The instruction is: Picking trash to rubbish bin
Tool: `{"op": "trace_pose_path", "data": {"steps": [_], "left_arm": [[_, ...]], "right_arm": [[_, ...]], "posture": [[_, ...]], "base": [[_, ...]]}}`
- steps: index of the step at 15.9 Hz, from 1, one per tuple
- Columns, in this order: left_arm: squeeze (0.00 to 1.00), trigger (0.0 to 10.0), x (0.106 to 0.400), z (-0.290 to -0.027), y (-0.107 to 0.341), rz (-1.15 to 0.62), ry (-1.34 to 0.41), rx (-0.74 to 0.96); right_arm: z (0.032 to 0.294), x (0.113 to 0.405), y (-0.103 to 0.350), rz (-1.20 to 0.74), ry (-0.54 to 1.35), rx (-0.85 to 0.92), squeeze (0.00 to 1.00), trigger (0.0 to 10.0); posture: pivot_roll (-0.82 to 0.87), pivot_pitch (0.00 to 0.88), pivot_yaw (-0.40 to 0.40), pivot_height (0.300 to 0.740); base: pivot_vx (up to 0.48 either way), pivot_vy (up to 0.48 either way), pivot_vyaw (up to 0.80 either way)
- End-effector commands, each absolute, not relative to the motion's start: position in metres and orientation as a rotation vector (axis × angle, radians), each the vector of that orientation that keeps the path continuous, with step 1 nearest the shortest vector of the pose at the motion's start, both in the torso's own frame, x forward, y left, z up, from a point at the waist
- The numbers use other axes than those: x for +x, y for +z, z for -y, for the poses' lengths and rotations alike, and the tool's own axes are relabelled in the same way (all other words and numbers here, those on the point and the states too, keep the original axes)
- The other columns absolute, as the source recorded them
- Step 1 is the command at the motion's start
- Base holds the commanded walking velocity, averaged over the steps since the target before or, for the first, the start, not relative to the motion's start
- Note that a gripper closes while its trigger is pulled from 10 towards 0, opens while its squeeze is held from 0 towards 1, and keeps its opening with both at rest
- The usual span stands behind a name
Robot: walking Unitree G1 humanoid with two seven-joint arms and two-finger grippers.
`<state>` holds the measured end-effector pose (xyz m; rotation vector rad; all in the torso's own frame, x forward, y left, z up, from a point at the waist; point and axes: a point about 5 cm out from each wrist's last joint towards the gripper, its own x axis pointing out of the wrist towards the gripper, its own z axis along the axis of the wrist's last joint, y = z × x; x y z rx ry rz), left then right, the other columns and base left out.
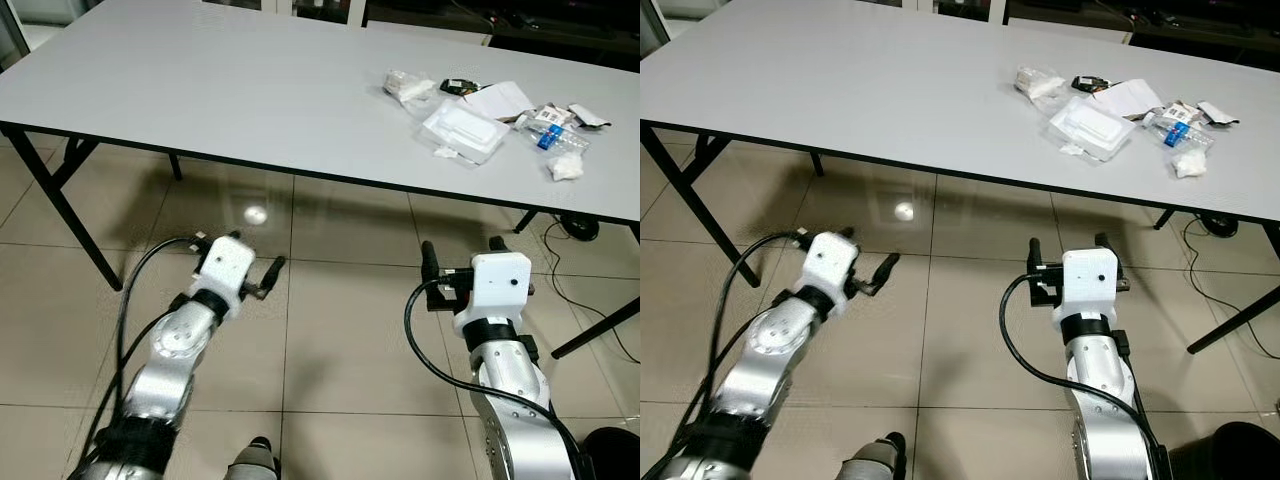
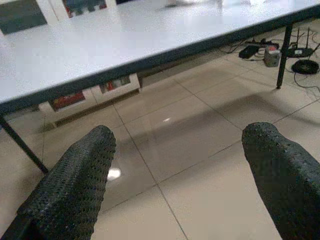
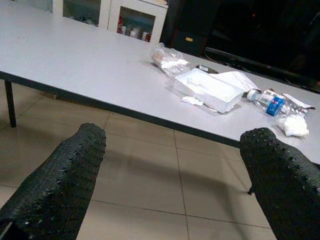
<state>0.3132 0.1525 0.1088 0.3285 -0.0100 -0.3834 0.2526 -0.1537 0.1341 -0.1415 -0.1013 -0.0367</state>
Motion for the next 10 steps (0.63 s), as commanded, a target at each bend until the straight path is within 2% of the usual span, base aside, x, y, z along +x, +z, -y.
{"op": "trace_pose_path", "data": {"steps": [1,6,8,10], "left_arm": [[0.00,10.0,0.319,-0.144,0.113,0.013,-0.375,0.328],[0.00,10.0,0.330,-0.134,0.115,-0.009,-0.337,0.263],[0.00,10.0,0.328,-0.129,0.114,-0.018,-0.394,0.291],[0.00,10.0,0.327,-0.136,0.109,-0.084,-0.408,0.344]], "right_arm": [[0.163,0.248,0.135,0.107,-0.094,-0.134,0.00,10.0],[0.179,0.233,0.137,0.133,-0.245,-0.109,0.00,10.0],[0.181,0.227,0.137,0.131,-0.255,-0.111,0.00,10.0],[0.184,0.220,0.139,0.127,-0.236,-0.149,0.00,10.0]], "posture": [[0.21,0.108,-0.071,0.740],[0.15,0.095,-0.004,0.740],[0.14,0.093,0.006,0.740],[0.14,0.094,0.009,0.740]], "base": [[0.000,0.000,0.00],[0.000,0.000,0.00],[0.000,0.000,0.00],[0.000,0.000,0.00]]}}
